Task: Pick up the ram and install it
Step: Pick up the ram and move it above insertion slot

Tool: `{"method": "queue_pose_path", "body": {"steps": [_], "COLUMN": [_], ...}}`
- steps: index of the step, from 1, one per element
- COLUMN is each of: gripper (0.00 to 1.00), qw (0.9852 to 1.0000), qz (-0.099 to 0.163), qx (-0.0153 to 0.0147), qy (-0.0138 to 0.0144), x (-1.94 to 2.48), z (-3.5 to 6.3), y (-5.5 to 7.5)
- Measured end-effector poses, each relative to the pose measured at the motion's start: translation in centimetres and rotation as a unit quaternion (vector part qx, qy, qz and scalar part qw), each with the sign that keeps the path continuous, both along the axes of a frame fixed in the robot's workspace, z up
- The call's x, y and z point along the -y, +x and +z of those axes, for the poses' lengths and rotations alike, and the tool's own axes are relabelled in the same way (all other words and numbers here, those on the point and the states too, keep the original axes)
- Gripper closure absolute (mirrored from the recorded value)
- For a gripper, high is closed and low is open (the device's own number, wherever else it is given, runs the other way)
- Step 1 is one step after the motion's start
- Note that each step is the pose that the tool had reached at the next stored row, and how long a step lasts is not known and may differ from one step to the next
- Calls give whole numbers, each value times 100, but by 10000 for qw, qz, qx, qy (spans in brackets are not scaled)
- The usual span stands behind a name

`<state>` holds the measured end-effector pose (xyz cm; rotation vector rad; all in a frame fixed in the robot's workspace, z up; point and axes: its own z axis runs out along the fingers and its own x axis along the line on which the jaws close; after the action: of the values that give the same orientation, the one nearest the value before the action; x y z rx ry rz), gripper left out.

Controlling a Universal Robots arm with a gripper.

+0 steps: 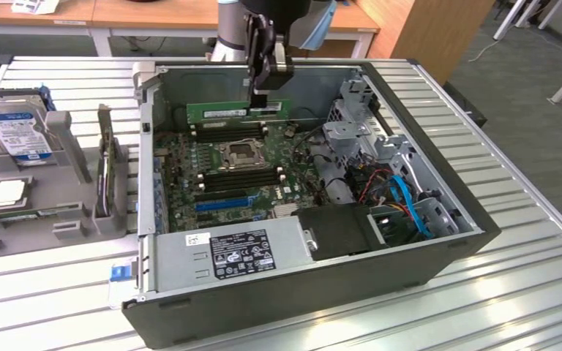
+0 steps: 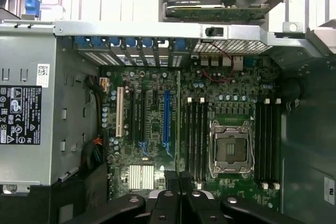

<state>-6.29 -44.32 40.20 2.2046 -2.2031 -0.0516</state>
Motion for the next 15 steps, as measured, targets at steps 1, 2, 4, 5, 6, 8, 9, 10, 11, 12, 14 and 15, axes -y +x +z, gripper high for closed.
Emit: {"method": "queue_pose_path", "body": {"steps": [1, 2, 4, 5, 6, 8, 9, 10, 11, 12, 14, 15], "gripper": [88, 88, 88, 88, 88, 88, 88, 88, 88, 88, 88, 88], "qw": [10000, 10000, 10000, 10000, 10000, 10000, 10000, 10000, 10000, 10000, 10000, 10000], "qz": [0, 0, 0, 0, 0, 0, 0, 0, 0, 0, 0, 0], "qx": [0, 0, 0, 0, 0, 0, -1, 0, 0, 0, 0, 0], "qy": [0, -1, 0, 0, 0, 0, 0, -1, 0, 0, 0, 0], "x": [-17, -36, -75, -94, -113, -151, -169, -186, -205, -222, -254, -270], "z": [-1, -1, -3, -4, -5, -6, -6, -7, -9, -11, -13, -13], "y": [0, 0, 0, 0, 0, 0, 0, 0, 0, 0, 0, 0]}}
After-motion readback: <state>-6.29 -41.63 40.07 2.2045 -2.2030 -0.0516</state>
